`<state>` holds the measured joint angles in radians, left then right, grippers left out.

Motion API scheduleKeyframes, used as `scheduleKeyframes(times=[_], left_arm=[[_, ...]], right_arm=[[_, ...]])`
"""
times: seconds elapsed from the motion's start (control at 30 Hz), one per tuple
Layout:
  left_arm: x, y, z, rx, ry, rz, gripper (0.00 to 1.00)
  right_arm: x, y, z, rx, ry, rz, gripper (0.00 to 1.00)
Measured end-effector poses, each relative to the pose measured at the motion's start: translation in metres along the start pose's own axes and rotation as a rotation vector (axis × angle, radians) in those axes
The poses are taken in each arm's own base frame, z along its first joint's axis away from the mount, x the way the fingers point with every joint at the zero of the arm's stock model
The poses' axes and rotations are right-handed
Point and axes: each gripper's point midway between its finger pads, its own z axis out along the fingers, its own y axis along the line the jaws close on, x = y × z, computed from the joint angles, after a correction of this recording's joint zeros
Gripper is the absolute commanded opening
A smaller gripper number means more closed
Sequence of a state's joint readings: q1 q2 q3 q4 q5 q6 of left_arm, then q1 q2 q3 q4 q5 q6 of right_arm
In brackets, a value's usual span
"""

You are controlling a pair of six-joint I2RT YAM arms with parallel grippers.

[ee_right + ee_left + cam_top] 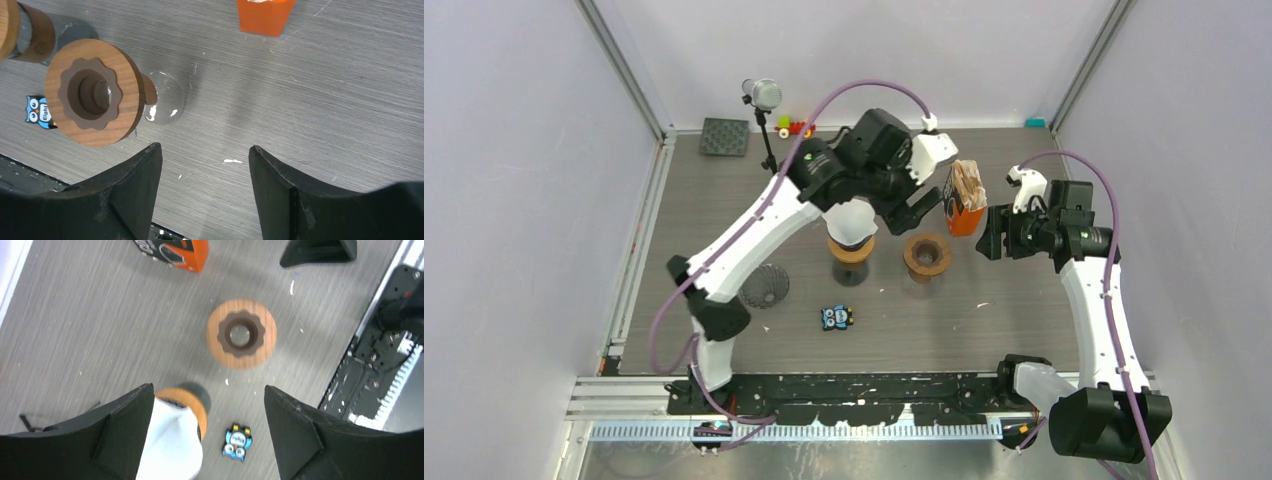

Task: Place the coffee filter in the dripper
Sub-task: Place the dripper holder onto the coffee server, then pick up the coffee dripper from the center of the board.

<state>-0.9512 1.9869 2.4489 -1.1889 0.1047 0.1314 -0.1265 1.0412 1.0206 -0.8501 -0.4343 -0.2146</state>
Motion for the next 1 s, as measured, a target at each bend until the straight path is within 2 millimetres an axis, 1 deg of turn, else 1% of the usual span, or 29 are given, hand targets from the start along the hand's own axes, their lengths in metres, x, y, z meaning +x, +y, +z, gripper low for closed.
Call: scheduleKeyframes(times=[0.07,0.13,0.2,0.3,0.33,0.4,0.47,0.53,0.6,0.63,0.73,0.87,1.0], left_arm=[[0.004,-0.002,-0.018,-0.007,-0.019,0.011,0.82],[0.018,-0.004,-0.032,-0.016,-0.014,0.023,0.82],[0.039,-0.005,-0.04,-0.033,0.001,0.044,0.82],[0.082,-0.002,-0.055,-0.076,0.059,0.082,0.81],[0.096,0.0,-0.062,-0.093,0.072,0.086,0.8],[0.115,0.006,-0.077,-0.116,0.08,0.082,0.79],[0.127,0.02,-0.095,-0.158,0.068,0.048,0.78],[0.139,0.045,-0.117,-0.237,0.051,-0.012,0.77],[0.158,0.064,-0.134,-0.311,0.055,-0.068,0.76],[0.169,0.069,-0.139,-0.334,0.067,-0.088,0.76],[0.204,0.08,-0.145,-0.369,0.121,-0.158,0.76],[0.257,0.099,-0.142,-0.39,0.22,-0.307,0.74],[0.302,0.114,-0.141,-0.391,0.294,-0.445,0.71]], right_arm=[[-0.004,0.002,-0.002,-0.007,-0.007,-0.004,0.69],[-0.009,0.004,-0.003,-0.02,-0.017,-0.01,0.69],[-0.013,0.006,-0.004,-0.035,-0.026,-0.017,0.69],[-0.018,0.011,-0.006,-0.062,-0.04,-0.028,0.7],[-0.019,0.013,-0.007,-0.07,-0.044,-0.03,0.7],[-0.023,0.015,-0.008,-0.083,-0.052,-0.034,0.7],[-0.026,0.017,-0.007,-0.091,-0.058,-0.038,0.7],[-0.028,0.018,-0.007,-0.096,-0.061,-0.036,0.69],[-0.031,0.019,-0.006,-0.101,-0.065,-0.035,0.69],[-0.031,0.02,-0.005,-0.102,-0.065,-0.032,0.69],[-0.032,0.02,-0.004,-0.107,-0.065,-0.031,0.7],[-0.033,0.021,-0.003,-0.108,-0.066,-0.032,0.7],[-0.034,0.021,-0.002,-0.11,-0.07,-0.036,0.69]])
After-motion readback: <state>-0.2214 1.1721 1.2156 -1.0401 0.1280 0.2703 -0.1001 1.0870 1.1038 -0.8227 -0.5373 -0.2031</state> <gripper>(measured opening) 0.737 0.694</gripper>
